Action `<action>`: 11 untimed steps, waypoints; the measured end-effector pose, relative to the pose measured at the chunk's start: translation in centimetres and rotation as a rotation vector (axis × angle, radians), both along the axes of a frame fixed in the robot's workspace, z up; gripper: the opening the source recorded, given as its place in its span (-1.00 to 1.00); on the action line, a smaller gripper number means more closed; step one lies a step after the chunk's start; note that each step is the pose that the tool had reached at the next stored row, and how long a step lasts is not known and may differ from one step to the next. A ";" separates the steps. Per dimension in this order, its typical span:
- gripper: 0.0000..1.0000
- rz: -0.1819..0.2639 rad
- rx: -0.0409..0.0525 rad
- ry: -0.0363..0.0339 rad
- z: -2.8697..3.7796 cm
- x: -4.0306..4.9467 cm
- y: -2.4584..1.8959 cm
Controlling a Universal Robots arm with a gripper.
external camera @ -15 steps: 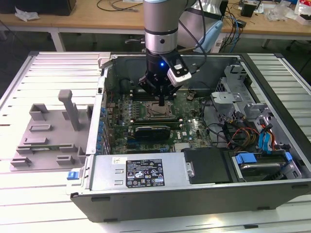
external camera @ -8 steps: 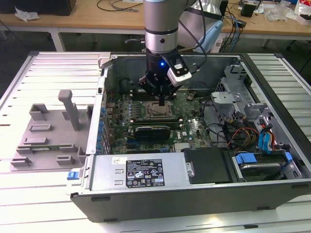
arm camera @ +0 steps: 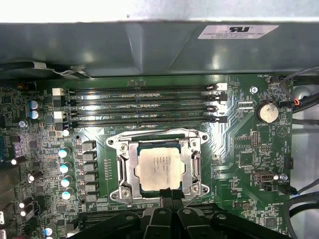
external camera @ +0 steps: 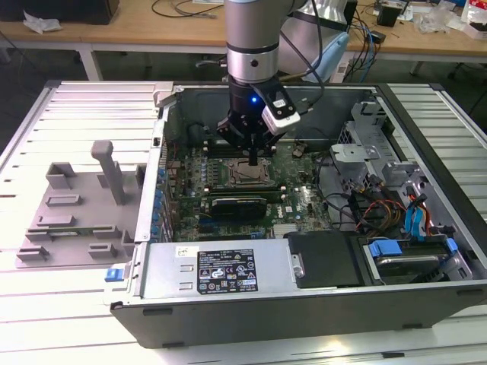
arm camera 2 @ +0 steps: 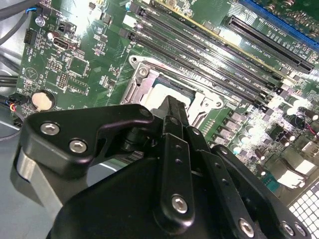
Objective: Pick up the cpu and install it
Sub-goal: 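Install the second cpu locking lever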
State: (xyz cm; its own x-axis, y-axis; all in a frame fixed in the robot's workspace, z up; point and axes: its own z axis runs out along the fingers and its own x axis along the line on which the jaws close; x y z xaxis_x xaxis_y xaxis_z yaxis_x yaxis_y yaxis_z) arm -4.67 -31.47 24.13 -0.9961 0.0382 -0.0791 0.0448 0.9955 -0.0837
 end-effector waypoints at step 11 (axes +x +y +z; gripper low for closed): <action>-0.79 0.000 0.0000 -0.0002 1.32 0.00 0.05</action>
